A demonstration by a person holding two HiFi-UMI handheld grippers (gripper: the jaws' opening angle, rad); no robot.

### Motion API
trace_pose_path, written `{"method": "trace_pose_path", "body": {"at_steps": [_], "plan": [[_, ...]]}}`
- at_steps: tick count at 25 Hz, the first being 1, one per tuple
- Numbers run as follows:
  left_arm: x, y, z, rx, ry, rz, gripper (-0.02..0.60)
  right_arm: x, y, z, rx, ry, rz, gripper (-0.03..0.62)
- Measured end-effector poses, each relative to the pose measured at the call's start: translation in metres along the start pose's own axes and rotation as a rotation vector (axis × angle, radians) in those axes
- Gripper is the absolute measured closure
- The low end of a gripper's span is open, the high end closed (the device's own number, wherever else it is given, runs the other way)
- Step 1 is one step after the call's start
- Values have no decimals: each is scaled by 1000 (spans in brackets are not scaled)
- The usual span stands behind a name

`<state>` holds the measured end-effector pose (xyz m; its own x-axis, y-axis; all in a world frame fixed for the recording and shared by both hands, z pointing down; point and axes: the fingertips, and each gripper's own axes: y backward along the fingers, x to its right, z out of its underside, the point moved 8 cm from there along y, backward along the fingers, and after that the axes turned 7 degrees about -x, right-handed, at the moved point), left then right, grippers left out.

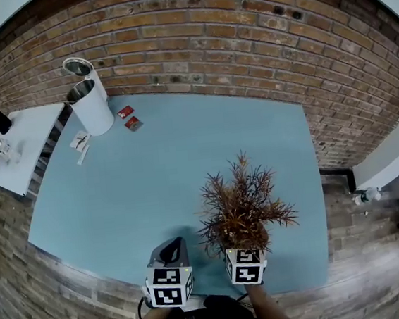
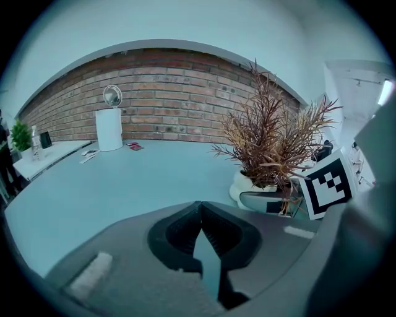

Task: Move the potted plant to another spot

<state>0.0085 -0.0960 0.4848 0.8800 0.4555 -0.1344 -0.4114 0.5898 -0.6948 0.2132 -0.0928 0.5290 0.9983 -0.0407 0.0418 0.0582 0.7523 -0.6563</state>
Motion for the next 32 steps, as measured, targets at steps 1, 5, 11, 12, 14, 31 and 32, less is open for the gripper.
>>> {"method": "trace_pose_path", "body": {"at_steps": [1,5,11,12,14,31,32], "plan": [[-2,0,0,0,-2,3,581,-1,0,0,0,-2,2,135],[-10,1,-2,2,-7,11,581,-7,-1,-2,-3,-7,8,132],[-27,3,0,-1,-5,26,581,-23,-6,-4,-7,-11,12,132],[-30,3,0,-1,-5,27,581,-26,-7,-5,-6,-9,11,132],[-36,3,-1,1,-4,28,581,-32,-9,-7,-4,-5,8,131],[-93,11,0,11,24,25,581,-88,-30,-21,-16,23,-25,132],[-96,11,-1,13,25,25,581,-92,-31,-22,-18,27,-28,132]]}}
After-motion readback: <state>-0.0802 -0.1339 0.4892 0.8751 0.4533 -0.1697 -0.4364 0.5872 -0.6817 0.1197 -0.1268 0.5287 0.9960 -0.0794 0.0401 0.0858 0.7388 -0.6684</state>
